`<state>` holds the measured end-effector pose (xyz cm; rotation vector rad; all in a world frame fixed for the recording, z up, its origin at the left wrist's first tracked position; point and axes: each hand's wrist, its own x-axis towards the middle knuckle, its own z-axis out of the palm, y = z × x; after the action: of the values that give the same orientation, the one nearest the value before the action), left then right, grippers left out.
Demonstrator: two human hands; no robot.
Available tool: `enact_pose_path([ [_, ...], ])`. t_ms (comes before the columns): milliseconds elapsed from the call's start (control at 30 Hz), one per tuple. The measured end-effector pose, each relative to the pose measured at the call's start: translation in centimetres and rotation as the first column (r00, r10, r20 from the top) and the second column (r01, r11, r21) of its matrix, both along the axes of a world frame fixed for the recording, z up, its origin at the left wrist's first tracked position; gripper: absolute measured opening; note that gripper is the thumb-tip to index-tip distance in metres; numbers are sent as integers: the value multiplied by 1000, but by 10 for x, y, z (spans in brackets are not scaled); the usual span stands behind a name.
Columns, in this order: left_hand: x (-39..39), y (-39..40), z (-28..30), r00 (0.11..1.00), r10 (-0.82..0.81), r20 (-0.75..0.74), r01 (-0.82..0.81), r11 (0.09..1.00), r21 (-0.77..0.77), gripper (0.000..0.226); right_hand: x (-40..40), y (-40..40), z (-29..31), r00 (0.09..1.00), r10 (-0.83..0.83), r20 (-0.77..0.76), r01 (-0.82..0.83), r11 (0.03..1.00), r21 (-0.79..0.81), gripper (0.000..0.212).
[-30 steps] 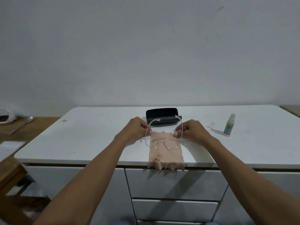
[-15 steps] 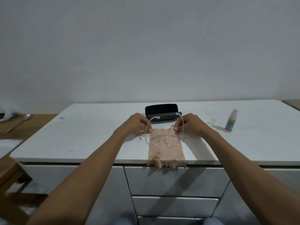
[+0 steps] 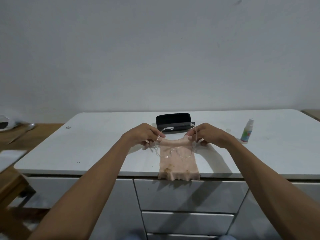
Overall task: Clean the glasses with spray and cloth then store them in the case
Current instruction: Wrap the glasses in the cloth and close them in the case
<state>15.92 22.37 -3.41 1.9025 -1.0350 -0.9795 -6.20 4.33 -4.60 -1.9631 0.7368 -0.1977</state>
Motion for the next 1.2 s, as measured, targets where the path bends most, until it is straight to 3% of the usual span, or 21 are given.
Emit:
enact_pose_path([
  [200,-9,1,4,999,-53,-5,53,995,88,40,1,8,10,990,101,-96,-105,994,-41,40],
  [333,-11,0,5,997,-74,-13,74,994,82,35,1,7,11,983,124,-135,-132,990,-55,40],
  [533,-9,3,2,999,40,4,-40,999,-28,29,-3,8,8,999,-18,-47,17,1000,-7,39],
  [700,-6,21,-6,960,181,213,-163,982,-100,18,-19,11,0,987,-152,61,156,985,-72,27],
  [800,-11,40,-8,924,159,347,-132,986,-102,15,-32,16,-5,973,-225,53,231,960,-162,22],
  [900,-23,60,-9,912,128,389,-76,986,-145,18,-46,30,-6,969,-248,8,238,923,-303,20],
  [1100,-66,84,-17,870,33,491,91,970,-226,15,-68,79,-11,995,-99,-10,81,863,-499,21],
  [1200,-82,90,-23,814,7,581,138,969,-206,23,-76,102,-16,1000,20,8,-13,839,-544,6],
])
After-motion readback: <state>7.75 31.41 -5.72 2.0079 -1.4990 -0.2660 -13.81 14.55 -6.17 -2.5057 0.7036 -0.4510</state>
